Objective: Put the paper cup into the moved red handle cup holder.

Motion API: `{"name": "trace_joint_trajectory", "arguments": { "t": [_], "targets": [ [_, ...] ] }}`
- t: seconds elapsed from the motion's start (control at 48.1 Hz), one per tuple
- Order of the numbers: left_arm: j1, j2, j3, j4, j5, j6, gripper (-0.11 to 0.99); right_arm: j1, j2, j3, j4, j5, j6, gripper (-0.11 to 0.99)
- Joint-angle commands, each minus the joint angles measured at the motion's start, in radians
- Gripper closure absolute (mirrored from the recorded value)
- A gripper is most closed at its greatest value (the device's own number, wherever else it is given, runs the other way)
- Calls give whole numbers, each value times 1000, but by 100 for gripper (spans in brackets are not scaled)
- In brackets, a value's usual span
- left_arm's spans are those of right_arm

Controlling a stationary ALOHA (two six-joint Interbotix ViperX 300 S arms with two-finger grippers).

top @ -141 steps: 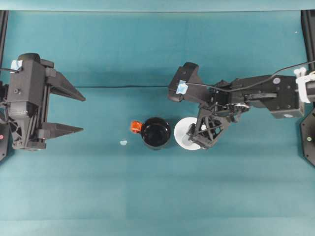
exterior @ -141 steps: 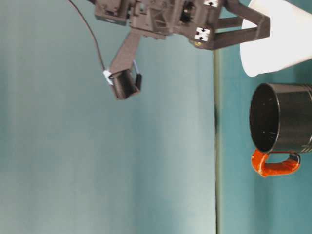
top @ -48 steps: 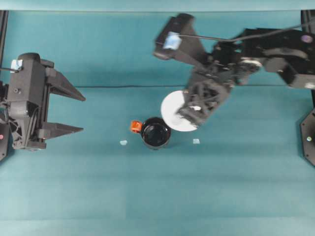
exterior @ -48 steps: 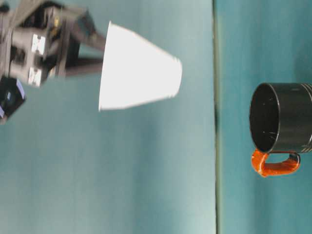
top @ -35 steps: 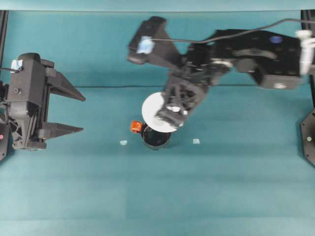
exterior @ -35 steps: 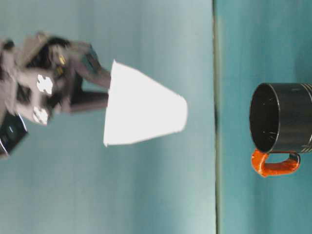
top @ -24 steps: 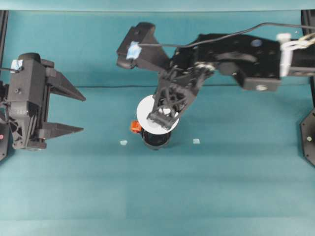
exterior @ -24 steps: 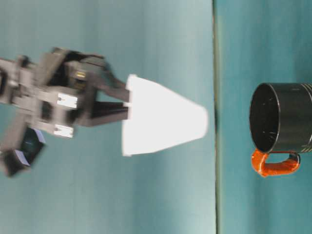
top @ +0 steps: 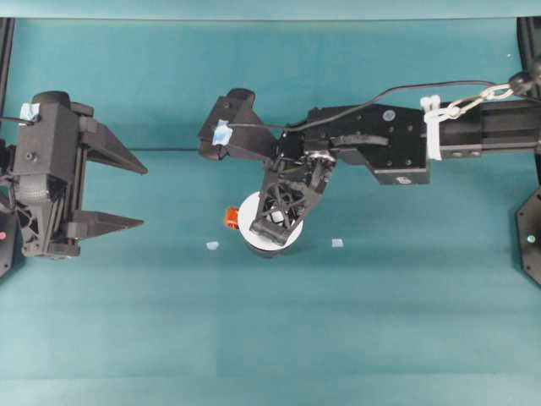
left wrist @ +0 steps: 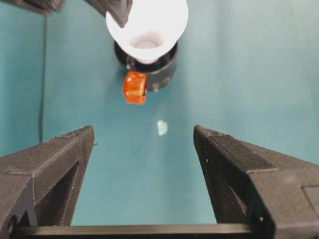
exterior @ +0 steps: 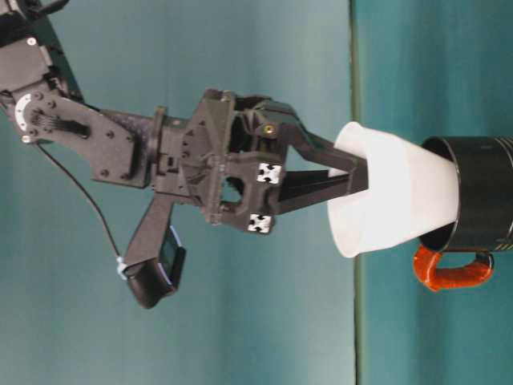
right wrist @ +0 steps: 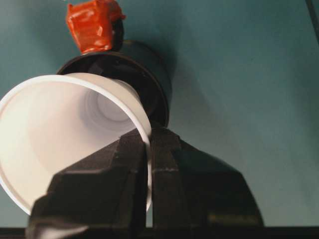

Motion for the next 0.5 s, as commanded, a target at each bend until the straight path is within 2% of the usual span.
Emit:
{"name": "trace_joint_trajectory", "arguments": {
  "t": [0.0,0.083,0.478],
  "targets": [
    [-2,-2,-12,2,-9,-3,2,5,-8,-8,-8,-9,-8,98],
    [-3,-2,-11,2,-8,-5,2,6,-2,-11,-18,-18,-9,98],
    [-2,-2,-12,2,-8,-3,2,9,15,-14,-23,-18,-12,98]
  ]
}}
